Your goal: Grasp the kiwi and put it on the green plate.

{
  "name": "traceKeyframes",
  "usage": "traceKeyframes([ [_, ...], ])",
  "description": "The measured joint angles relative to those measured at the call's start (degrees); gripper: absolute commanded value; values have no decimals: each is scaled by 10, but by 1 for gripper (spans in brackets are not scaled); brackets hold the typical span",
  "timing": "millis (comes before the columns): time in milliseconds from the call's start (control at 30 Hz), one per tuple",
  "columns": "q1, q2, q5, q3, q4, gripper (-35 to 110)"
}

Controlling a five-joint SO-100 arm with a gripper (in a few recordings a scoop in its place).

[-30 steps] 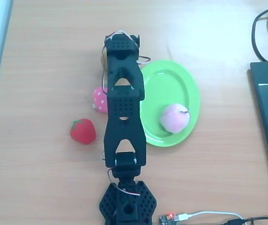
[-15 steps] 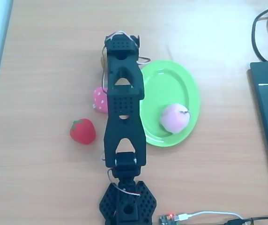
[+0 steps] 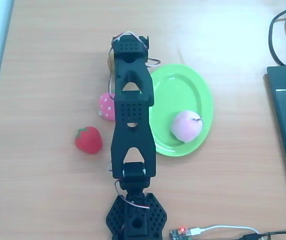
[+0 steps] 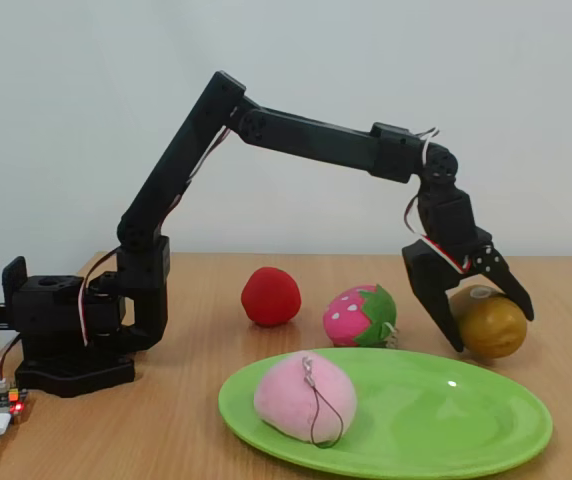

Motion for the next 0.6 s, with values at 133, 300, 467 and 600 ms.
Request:
traceKeyframes([
  [133, -3, 3, 0, -4, 7, 36],
  [300, -4, 30, 0, -8, 26, 36],
  [467, 1, 70, 0, -6, 39, 36],
  [600, 5, 102, 0, 8, 51, 36],
])
